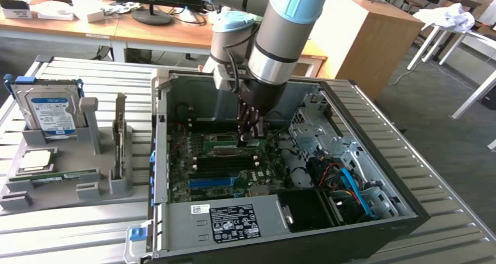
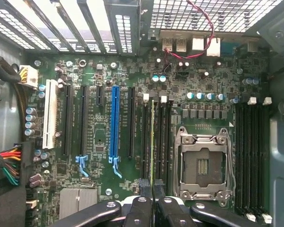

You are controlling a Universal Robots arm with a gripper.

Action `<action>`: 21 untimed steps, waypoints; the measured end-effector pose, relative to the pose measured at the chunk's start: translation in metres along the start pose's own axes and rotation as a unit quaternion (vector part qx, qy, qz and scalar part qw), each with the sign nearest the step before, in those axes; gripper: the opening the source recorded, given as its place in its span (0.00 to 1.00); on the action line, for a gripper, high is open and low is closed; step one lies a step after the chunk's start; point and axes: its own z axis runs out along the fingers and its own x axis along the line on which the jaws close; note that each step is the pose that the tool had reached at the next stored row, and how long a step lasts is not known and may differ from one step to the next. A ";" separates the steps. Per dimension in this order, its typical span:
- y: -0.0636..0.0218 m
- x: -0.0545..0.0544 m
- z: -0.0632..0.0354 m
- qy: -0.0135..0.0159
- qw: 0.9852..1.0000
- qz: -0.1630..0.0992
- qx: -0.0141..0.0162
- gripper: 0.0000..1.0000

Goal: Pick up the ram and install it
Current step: 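Press down the ram until it locks into place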

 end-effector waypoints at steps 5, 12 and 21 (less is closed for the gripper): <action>0.0005 0.001 0.0028 0.000 1.000 0.004 0.000 0.12; 0.0023 0.001 0.0058 0.000 1.000 0.010 0.000 0.12; 0.0026 0.002 0.0112 -0.001 1.000 0.010 0.000 0.12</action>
